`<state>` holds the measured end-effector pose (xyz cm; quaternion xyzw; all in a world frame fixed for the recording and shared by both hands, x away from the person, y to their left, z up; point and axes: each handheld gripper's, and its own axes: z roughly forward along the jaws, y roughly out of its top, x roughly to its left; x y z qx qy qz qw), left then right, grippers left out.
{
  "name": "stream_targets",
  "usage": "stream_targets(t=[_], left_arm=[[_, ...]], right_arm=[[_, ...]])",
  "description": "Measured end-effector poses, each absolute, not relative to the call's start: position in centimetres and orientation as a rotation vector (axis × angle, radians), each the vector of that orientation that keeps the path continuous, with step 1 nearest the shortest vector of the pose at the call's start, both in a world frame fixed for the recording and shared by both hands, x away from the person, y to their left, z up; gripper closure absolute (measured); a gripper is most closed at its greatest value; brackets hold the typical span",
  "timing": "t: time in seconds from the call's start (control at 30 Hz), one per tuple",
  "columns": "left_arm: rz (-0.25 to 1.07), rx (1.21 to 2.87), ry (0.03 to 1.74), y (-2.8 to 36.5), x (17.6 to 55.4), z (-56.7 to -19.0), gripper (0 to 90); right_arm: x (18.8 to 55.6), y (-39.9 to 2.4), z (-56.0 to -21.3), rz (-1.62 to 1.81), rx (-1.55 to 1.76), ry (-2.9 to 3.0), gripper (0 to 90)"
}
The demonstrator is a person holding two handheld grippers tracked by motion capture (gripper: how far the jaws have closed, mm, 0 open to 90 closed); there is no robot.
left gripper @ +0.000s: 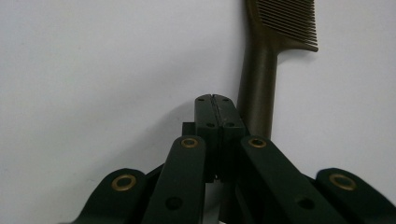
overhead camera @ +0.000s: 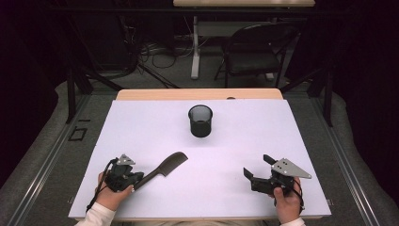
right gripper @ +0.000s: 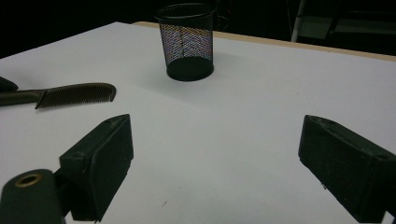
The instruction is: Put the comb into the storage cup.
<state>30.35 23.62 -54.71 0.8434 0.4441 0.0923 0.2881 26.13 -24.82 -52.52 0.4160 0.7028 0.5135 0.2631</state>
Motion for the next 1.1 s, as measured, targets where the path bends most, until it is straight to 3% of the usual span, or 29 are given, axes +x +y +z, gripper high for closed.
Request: stream_targets(t=[0.7,0.93,1.1], left_arm=[[0.254,2.217,1.194,23.8,30.2,-54.3,89.7],[0.260,2.165,1.191,24.3,30.0,-53.6,79.6],[0.271,2.130,1.198,24.5,29.9,-53.2,66.5]], right_arm=[[26.2,-24.8,-52.5,1.389,1.117,1.903,10.2],[26.2,-24.8,-52.5,1.389,1.119,1.905,10.2],[26.2,-24.8,-52.5,1.389,1.123,1.907,10.3]])
